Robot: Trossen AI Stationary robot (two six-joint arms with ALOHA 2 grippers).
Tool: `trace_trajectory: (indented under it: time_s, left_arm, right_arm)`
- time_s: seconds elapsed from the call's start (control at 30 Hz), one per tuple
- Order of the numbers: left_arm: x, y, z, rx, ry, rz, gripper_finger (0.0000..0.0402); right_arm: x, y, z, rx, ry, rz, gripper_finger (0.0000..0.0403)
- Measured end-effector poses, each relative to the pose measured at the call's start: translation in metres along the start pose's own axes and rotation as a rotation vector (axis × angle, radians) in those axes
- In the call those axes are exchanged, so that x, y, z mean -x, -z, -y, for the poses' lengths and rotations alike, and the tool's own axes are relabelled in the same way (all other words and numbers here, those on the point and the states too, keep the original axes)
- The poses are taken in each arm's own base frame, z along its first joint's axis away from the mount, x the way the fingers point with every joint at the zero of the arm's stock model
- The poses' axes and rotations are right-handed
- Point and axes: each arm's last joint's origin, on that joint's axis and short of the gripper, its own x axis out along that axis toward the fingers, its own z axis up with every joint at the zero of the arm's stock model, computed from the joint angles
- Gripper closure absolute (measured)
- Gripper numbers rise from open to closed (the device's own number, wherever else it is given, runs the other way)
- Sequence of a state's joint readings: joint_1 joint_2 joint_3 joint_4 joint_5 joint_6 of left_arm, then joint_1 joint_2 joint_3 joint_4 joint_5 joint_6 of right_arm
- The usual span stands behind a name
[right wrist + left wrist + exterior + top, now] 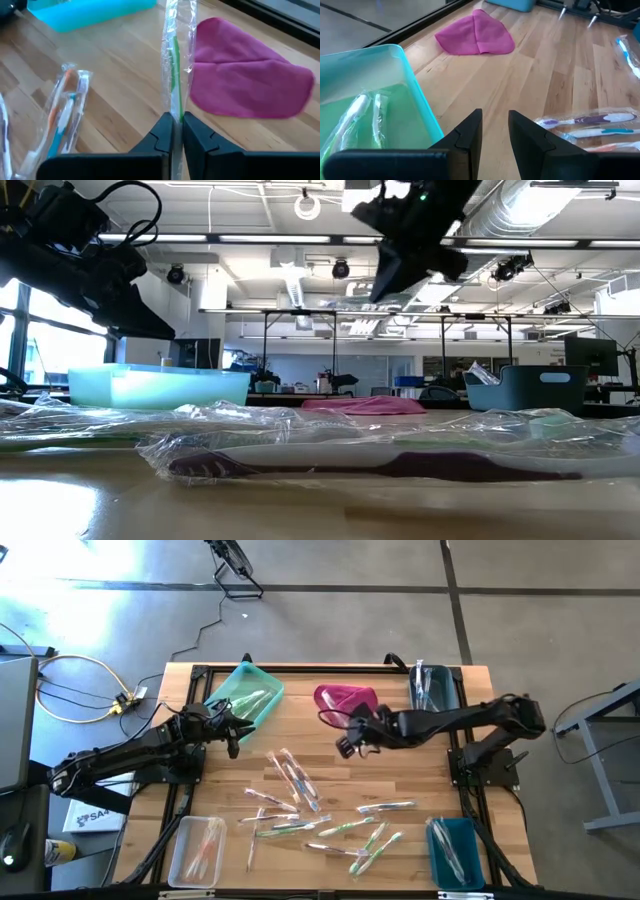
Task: Pick & Place Toothbrushes
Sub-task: Put the green toothbrush to the green bin
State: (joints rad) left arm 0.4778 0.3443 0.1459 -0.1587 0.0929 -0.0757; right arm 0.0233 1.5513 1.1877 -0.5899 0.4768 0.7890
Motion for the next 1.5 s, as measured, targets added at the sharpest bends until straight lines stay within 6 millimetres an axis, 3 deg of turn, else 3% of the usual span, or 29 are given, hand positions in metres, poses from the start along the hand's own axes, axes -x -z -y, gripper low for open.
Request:
trace_trajectory:
  time_s: [0.17, 0.37, 0.5, 0.8, 0.97, 1.23, 1.5]
  left_arm:
    - [0.000, 0.000, 0.000, 0.000, 0.000, 0.000, 0.0309]
    - [0.000, 0.000, 0.000, 0.000, -0.001, 0.000, 0.0309]
    - [0.000, 0.000, 0.000, 0.000, -0.005, 0.000, 0.0309]
    - [0.000, 0.000, 0.000, 0.000, -0.007, 0.001, 0.0309]
    - [0.000, 0.000, 0.000, 0.000, -0.009, 0.001, 0.0309]
    - [0.000, 0.000, 0.000, 0.000, -0.009, 0.001, 0.0309]
    - [0.000, 0.000, 0.000, 0.000, -0.009, 0.001, 0.0309]
  right_arm:
    - [0.019, 0.008, 0.004, -0.017, 0.050, -0.015, 0.0388]
    - [0.027, 0.028, 0.008, -0.059, 0.147, -0.108, 0.0388]
    - [0.029, 0.039, 0.005, -0.061, 0.188, -0.065, 0.0388]
    - [0.010, 0.059, 0.022, -0.011, 0.297, 0.027, 0.0388]
    - [-0.009, 0.069, 0.028, -0.006, 0.239, 0.033, 0.0388]
    - [-0.038, 0.059, 0.027, 0.031, -0.077, 0.132, 0.0388]
    - [-0.050, 0.032, 0.039, 0.084, -0.187, 0.233, 0.0388]
